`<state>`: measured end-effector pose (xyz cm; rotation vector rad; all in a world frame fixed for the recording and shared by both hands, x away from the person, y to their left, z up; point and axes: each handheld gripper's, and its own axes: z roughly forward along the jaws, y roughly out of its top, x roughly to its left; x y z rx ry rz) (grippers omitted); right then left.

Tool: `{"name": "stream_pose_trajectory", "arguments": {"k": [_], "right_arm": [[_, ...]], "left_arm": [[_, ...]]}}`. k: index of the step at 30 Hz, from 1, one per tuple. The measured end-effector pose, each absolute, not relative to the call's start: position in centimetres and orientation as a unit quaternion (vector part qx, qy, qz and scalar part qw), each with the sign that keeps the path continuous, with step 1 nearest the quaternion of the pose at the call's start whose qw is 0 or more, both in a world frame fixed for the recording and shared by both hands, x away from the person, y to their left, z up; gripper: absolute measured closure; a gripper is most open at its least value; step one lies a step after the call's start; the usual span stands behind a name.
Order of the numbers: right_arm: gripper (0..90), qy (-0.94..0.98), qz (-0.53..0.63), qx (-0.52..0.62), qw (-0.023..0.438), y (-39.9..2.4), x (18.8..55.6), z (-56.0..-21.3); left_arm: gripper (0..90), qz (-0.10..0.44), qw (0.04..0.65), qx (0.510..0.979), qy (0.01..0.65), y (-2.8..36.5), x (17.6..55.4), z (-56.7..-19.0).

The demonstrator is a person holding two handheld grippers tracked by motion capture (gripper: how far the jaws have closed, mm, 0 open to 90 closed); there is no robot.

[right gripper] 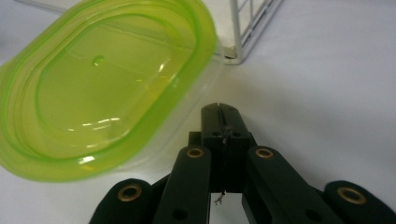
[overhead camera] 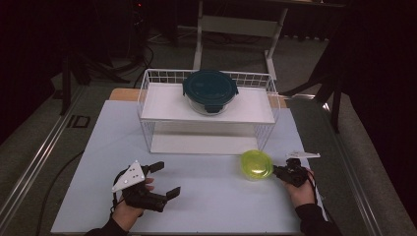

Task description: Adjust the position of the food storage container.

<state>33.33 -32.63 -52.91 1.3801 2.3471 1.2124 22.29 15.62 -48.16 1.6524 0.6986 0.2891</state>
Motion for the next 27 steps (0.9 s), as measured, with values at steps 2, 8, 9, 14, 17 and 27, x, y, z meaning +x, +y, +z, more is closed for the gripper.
{"name": "stream_pose_trajectory", "arguments": {"k": [2,8,9,14,17,27], "right_arm": [[90.0,0.786,0.408,0.457,0.077,-32.3,33.3,-52.9],[90.0,0.793,0.41,0.445,0.069,-31.1,33.5,-52.8],[90.0,0.793,0.41,0.445,0.069,-31.1,33.5,-52.8],[90.0,0.8,0.415,0.43,0.061,-29.6,33.6,-52.7],[90.0,0.802,0.418,0.423,0.055,-28.8,33.7,-52.6],[90.0,0.818,0.42,0.39,0.041,-25.6,33.8,-52.5]], "left_arm": [[0.0,0.125,0.615,0.717,0.303,15.6,22.3,-48.1],[0.0,0.124,0.615,0.718,0.303,15.6,22.3,-48.2],[0.0,0.124,0.615,0.718,0.303,15.6,22.3,-48.2],[0.0,0.123,0.614,0.719,0.301,15.5,22.2,-48.2],[0.0,0.123,0.614,0.719,0.301,15.5,22.2,-48.2],[0.0,0.123,0.614,0.72,0.298,15.5,22.1,-48.2]]}}
